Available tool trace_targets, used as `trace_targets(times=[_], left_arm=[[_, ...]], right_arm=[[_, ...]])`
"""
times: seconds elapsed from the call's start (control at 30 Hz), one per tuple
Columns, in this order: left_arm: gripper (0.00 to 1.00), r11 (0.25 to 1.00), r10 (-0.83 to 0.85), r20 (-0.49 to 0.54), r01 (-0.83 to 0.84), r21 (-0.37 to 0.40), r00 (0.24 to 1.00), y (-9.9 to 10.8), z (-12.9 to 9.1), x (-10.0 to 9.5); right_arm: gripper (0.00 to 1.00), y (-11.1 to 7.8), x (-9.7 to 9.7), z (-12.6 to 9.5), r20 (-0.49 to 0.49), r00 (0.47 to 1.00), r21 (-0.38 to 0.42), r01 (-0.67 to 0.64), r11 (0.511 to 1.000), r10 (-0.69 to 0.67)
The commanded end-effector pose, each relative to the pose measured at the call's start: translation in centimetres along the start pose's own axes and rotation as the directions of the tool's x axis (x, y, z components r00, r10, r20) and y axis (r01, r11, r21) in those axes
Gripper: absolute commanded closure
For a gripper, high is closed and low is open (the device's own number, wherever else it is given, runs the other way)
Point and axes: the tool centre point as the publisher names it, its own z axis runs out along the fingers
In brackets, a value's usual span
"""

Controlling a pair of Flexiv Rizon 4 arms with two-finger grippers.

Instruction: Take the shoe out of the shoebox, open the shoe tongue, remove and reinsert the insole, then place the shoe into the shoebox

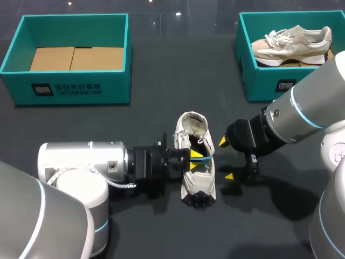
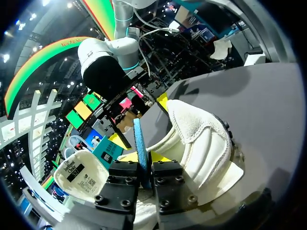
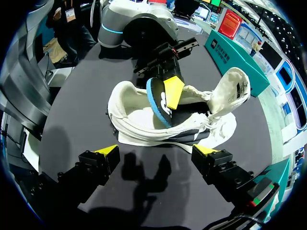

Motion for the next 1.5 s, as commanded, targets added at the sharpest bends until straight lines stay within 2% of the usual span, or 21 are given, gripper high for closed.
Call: trace_targets(times=[0.03,0.3,0.47,0.7,0.8,0.87,0.93,1.2,1.43,1.5], left_arm=[[0.68,1.0,-0.012,-0.01,0.012,0.027,1.0,-0.5,-0.8,0.1],[0.6,0.998,-0.014,-0.014,0.015,0.066,1.0,-3.0,-1.7,0.0],[0.61,0.997,-0.019,-0.031,0.021,0.078,0.999,-3.7,-1.7,0.1],[0.63,0.998,-0.03,-0.083,0.035,0.052,0.996,-4.0,-0.8,0.2],[0.64,0.999,-0.035,-0.115,0.039,0.035,0.993,-3.5,-0.1,0.3],[0.69,0.999,-0.038,-0.13,0.042,0.028,0.991,-3.0,0.4,0.3],[1.0,0.999,-0.028,-0.139,0.03,0.017,0.99,-2.4,0.8,0.4],[1.0,1.0,0.018,-0.167,-0.018,0.002,0.986,-0.9,0.1,1.0],[1.0,0.994,0.047,-0.165,-0.063,-0.093,0.985,1.5,-0.4,1.4],[1.0,0.994,0.035,-0.157,-0.05,-0.097,0.987,1.9,-0.6,1.2]], right_arm=[[0.0,0.0,0.2,0.0,0.003,1.0,0.001,0.0,1.0,0.0],[0.0,0.0,0.2,0.0,0.003,1.0,0.001,0.0,1.0,0.0],[0.0,0.0,0.2,0.0,0.003,1.0,0.001,0.0,1.0,0.0],[0.0,0.0,0.2,0.0,0.003,1.0,0.001,0.0,1.0,0.0],[0.0,0.0,0.2,0.0,0.003,1.0,0.001,0.0,1.0,0.0],[0.0,0.0,0.2,0.0,0.003,1.0,0.001,0.0,1.0,0.0],[0.0,0.0,0.2,0.0,0.003,1.0,0.001,0.0,1.0,0.0],[0.0,0.0,0.2,0.0,0.003,1.0,0.001,0.0,1.0,0.0],[0.0,0.0,0.2,0.0,0.003,1.0,0.001,0.0,1.0,0.0],[0.0,0.0,0.2,0.0,0.003,1.0,0.001,0.0,1.0,0.0]])
